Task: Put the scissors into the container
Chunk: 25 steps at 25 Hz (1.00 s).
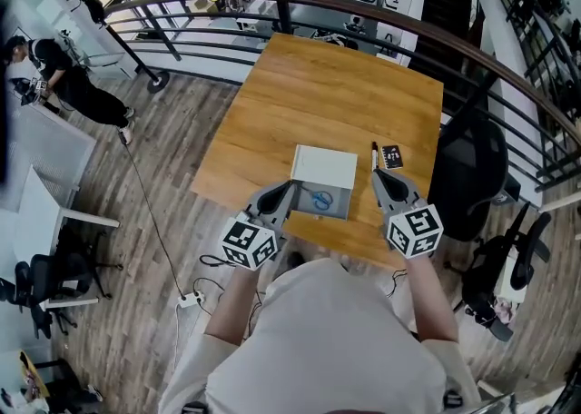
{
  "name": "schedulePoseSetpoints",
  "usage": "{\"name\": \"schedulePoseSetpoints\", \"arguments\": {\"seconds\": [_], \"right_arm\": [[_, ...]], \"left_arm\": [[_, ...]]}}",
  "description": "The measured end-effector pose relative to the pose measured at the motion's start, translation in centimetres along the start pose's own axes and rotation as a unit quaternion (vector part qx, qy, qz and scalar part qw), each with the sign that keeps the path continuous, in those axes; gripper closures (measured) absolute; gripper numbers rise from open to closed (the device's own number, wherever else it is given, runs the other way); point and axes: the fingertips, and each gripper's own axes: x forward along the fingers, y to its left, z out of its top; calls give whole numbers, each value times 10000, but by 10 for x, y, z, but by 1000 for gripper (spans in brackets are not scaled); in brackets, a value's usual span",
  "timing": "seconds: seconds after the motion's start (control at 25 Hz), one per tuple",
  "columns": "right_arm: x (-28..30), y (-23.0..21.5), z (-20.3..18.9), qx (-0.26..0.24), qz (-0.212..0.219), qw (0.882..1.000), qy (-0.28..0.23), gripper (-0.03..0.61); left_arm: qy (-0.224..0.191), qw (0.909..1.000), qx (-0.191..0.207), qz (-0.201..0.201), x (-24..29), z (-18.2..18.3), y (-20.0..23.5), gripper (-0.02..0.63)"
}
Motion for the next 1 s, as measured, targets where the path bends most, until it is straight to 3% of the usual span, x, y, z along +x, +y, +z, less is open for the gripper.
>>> {"name": "schedulePoseSetpoints", "arguments": {"seconds": [1.0], "right_arm": [[16, 2, 5, -58, -39, 10000, 8, 577]], "left_arm": [[-81, 9999, -126, 29, 7, 6, 16, 620]]}}
